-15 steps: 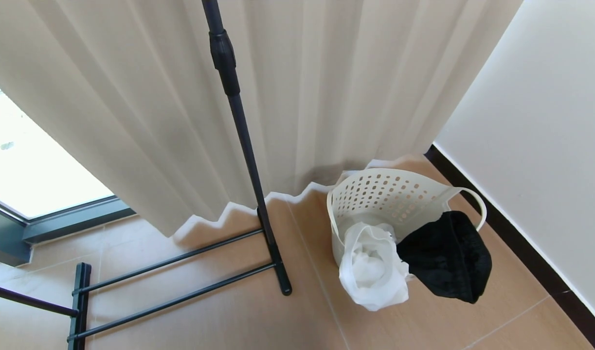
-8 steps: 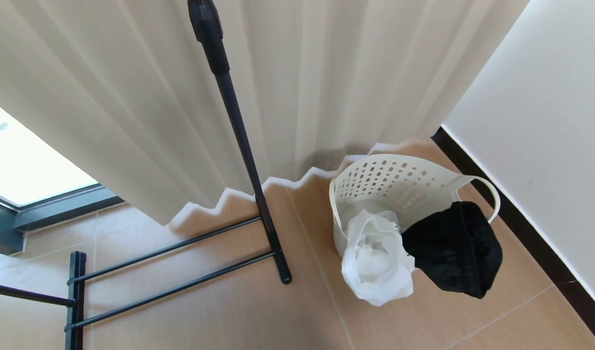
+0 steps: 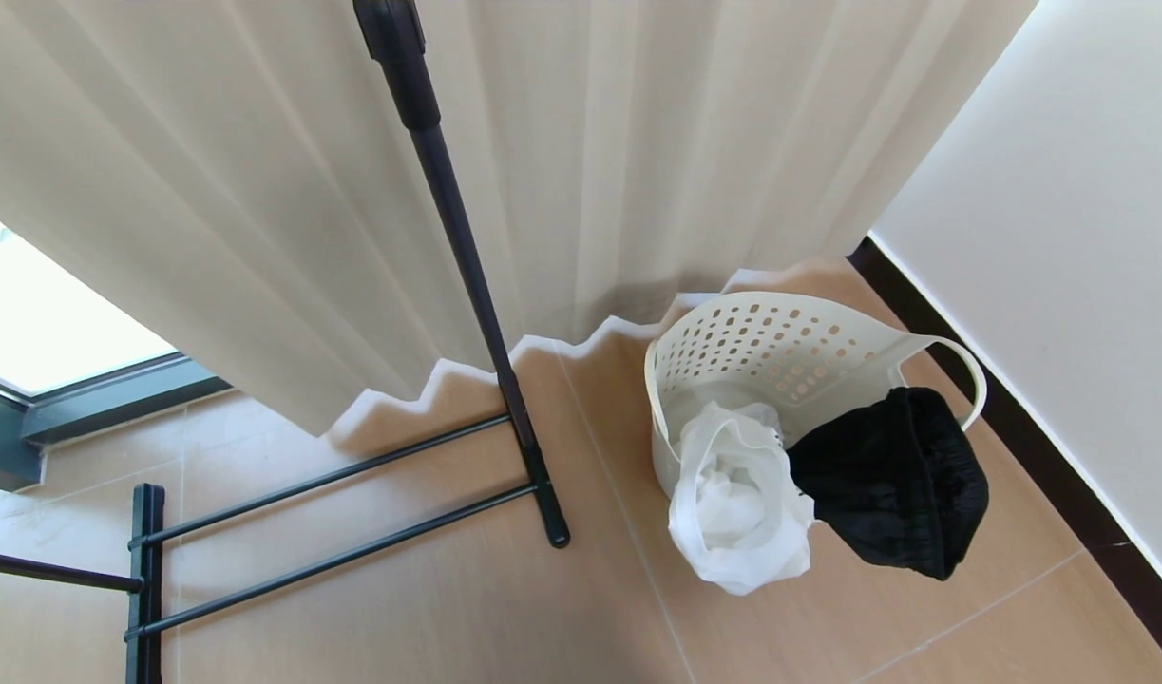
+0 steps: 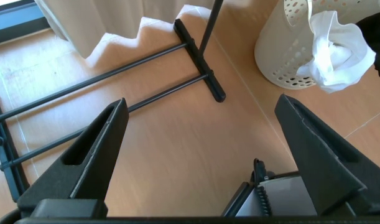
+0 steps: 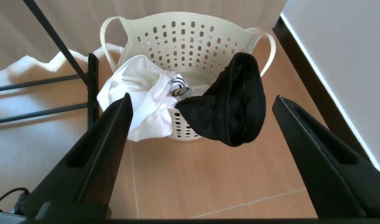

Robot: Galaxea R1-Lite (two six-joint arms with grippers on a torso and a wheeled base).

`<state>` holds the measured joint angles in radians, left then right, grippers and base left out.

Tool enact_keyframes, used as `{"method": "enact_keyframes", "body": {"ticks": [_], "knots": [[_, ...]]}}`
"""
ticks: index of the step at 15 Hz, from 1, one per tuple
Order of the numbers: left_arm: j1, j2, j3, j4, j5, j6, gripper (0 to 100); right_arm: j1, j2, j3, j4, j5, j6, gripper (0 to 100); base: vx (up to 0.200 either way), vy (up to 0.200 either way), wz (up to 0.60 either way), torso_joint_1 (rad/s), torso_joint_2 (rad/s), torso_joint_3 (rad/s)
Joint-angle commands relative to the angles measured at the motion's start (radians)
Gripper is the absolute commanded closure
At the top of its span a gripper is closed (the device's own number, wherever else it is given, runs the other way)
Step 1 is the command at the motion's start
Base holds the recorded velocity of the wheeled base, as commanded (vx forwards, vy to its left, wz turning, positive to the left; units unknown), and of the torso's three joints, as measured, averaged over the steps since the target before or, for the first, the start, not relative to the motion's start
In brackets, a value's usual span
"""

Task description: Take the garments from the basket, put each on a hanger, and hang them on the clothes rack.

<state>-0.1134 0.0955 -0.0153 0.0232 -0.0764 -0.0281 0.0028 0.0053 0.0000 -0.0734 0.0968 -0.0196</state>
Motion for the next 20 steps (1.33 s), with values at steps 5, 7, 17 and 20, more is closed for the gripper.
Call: {"method": "enact_keyframes", "body": {"ticks": [5,7,17,20], "knots": [[0.001,0.000,0.000,0.000,0.000,-0.001,0,0.000,0.001,0.000,0.000,0.000,0.000,0,0.000,0.000,0.00,0.001,0.00,-0.035],[0.001,0.000,0.000,0.000,0.000,-0.001,0,0.000,0.001,0.000,0.000,0.000,0.000,0,0.000,0.000,0.00,0.000,0.00,0.000],[0.003,0.000,0.000,0.000,0.000,-0.007,0,-0.001,-0.001,0.000,0.011,0.006,-0.040,0,0.000,0.000,0.00,0.001,0.00,-0.017],[0.003,0.000,0.000,0.000,0.000,-0.003,0,0.079,0.131,0.000,0.017,0.017,-0.040,0,0.000,0.000,0.00,0.000,0.00,0.000]]}}
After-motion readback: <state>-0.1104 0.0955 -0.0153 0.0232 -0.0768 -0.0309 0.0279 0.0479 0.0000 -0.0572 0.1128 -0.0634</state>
